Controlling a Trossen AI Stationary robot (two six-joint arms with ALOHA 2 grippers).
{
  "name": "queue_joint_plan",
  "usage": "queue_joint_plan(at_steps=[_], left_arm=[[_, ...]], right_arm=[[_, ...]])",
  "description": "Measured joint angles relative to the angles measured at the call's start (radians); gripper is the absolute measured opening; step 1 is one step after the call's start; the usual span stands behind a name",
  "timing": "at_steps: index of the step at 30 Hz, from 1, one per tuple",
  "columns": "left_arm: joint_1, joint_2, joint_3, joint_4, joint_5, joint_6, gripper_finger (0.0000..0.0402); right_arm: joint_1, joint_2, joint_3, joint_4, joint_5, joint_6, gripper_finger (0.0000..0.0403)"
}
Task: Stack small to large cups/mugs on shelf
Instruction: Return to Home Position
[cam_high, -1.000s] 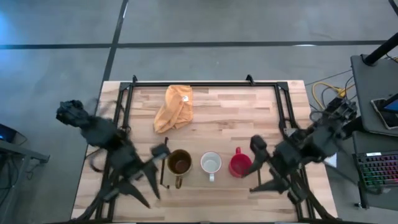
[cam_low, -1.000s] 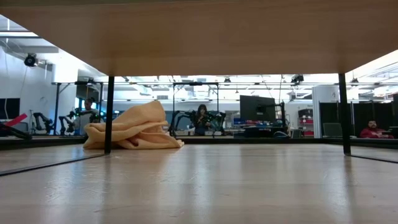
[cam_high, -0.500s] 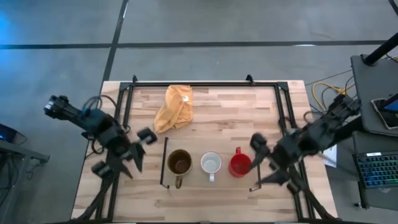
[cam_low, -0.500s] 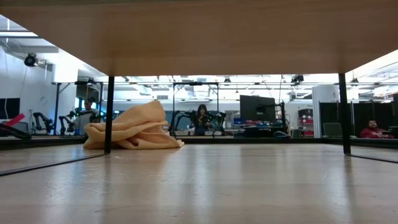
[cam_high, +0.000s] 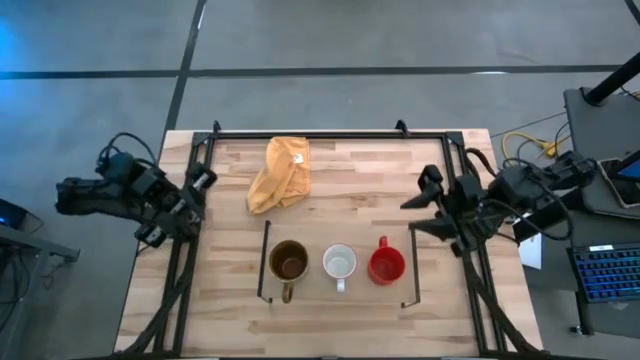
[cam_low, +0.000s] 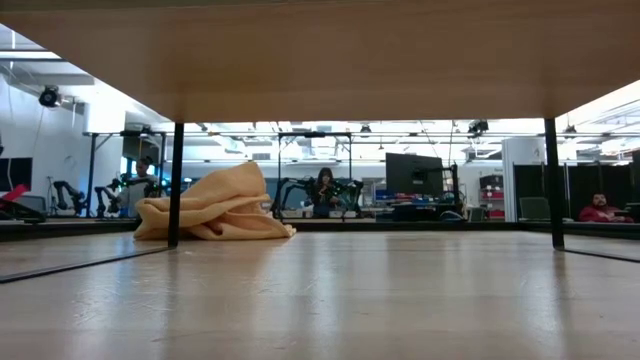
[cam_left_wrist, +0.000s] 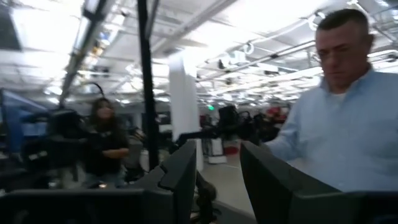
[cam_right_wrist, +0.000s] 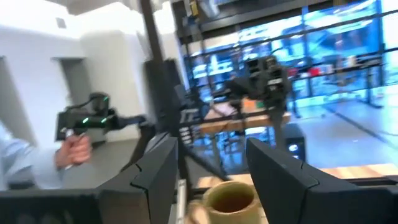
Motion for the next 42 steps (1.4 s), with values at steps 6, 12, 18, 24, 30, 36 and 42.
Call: queue_joint_plan(at_steps=[6,12,18,24,30,36,42], left_arm=[[0.061,-0.205,-0.154,-0.01,0.006,-0.036,0.0112],[0.067,-0.387,-0.27,-0.017,-0.006,-0.057,0.0112],[0.066,-0.501,-0.414,0.007,-0.114,-0.098,0.0112],[0.066,-0.533,-0.565,0.146,-0.116,-0.084,0.0112],[0.066,-0.533,-0.668,0.234,-0.157,-0.086,0.0112],[0.066,-0.535,-0.718,0.272,-0.169,-0.104,0.0112],[0.075,-0.533,-0.719,0.191,-0.2,-0.102,0.0112]], right_arm=[[-0.078,-0.051,-0.162,0.148,-0.01,0.005,0.0185],[-0.119,-0.106,-0.267,0.237,-0.01,0.024,0.0185],[-0.153,-0.181,-0.349,0.24,-0.01,0.016,0.0185],[-0.179,-0.286,-0.474,0.253,-0.01,0.007,0.0185],[-0.18,-0.397,-0.624,0.347,-0.01,0.011,0.0185],[-0.185,-0.505,-0.748,0.398,-0.007,0.016,0.0185],[-0.185,-0.599,-0.852,0.412,0.028,0.054,0.0185]])
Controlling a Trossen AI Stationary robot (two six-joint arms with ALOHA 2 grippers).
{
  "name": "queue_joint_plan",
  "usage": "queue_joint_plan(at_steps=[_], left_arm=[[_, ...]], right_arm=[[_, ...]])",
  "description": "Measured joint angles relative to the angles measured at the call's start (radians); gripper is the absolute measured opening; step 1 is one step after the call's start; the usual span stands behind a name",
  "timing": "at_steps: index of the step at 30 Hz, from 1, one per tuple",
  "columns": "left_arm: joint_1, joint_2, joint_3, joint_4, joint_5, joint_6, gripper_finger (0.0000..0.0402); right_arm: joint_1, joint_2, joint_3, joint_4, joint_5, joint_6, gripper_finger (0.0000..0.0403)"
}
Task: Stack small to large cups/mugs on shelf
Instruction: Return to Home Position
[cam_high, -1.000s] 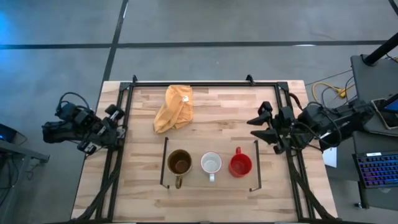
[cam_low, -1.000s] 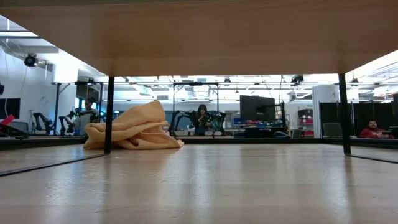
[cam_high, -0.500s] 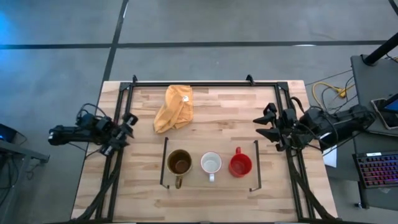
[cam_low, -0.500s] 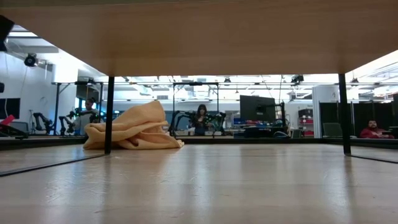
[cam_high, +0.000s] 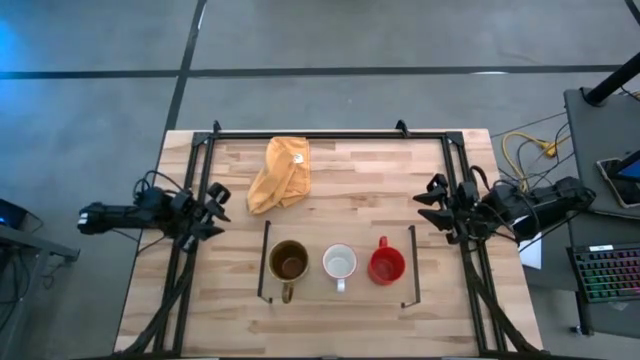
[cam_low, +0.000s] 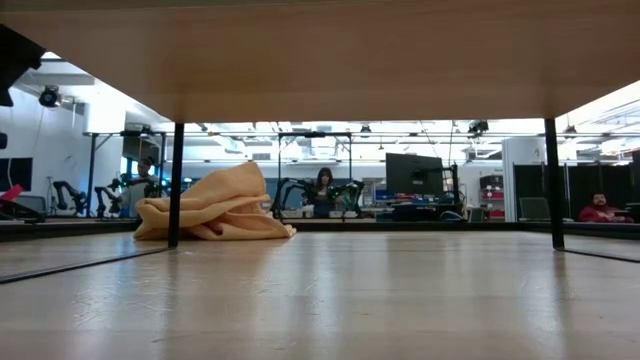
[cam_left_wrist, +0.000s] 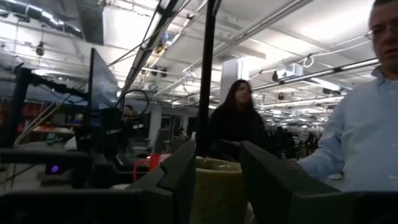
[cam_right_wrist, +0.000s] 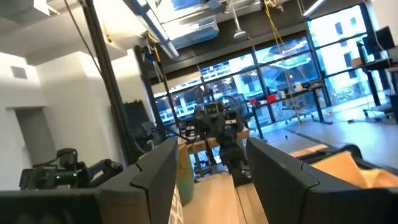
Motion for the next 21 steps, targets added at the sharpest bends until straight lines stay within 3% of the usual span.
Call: queue_joint_plan(at_steps=[10,21], left_arm=[[0.077,-0.001,-0.001,-0.032,-0.01,-0.005,0.0112],[0.179,0.001,-0.002,-0.213,-0.009,-0.105,0.0112]], right_arm=[[0.0,-0.126,-0.156,0.136,0.015,-0.016,0.0185],[-0.003,-0.162,-0.157,0.07,0.06,-0.119,0.0185]])
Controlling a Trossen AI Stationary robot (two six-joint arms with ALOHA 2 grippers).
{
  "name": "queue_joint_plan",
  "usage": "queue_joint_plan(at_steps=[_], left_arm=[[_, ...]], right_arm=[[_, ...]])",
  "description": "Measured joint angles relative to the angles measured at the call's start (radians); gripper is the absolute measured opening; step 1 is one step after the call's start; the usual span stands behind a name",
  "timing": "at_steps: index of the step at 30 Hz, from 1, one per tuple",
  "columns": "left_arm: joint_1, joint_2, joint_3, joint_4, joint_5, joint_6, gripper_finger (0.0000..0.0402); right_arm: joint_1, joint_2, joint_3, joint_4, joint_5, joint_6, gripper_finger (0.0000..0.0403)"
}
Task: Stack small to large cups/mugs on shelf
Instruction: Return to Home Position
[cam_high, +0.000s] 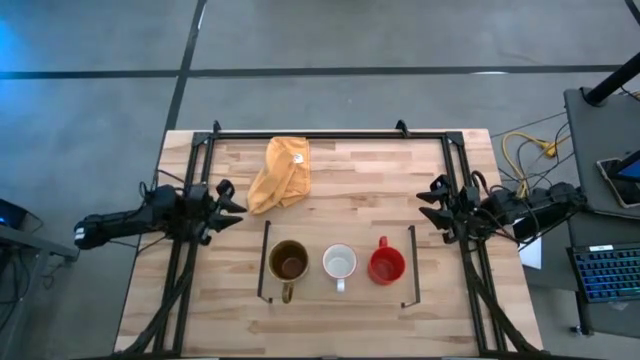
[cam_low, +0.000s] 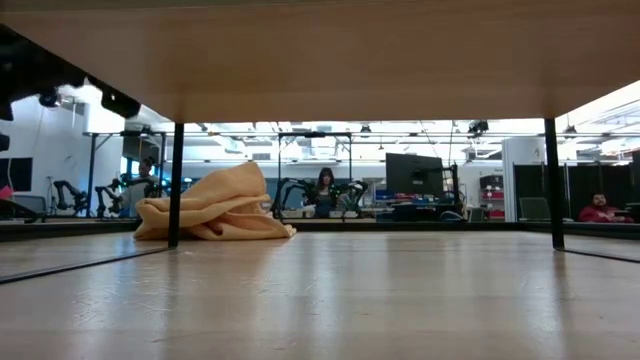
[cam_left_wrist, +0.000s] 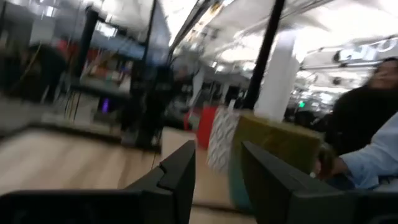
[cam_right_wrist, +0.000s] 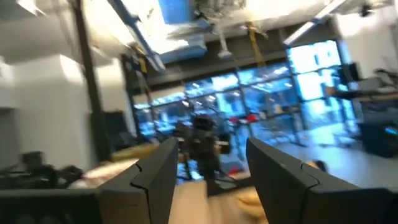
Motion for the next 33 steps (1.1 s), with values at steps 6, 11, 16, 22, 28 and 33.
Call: queue_joint_plan(at_steps=[6,11,16,22,28,33], left_arm=[[0.004,0.0,0.0,-0.105,0.006,-0.029,0.0112],[0.004,0.0,0.0,-0.156,0.007,-0.025,0.0112],[0.004,0.013,0.0,-0.182,0.014,-0.025,0.0112],[0.004,0.03,0.0,-0.183,0.016,0.001,0.0112],[0.004,0.048,-0.001,-0.182,0.018,-0.005,0.0112],[0.004,0.051,-0.001,-0.179,0.021,-0.005,0.0112]], right_arm=[[-0.002,0.0,0.0,-0.145,0.059,0.033,0.0185],[-0.002,0.0,0.0,-0.236,0.059,0.103,0.0185],[-0.002,0.0,0.0,-0.268,0.059,0.097,0.0185],[-0.002,-0.001,0.001,-0.305,0.136,0.114,0.0185],[-0.002,-0.001,0.001,-0.436,0.216,0.21,0.0185],[-0.002,-0.001,0.001,-0.464,0.216,0.253,0.0185]])
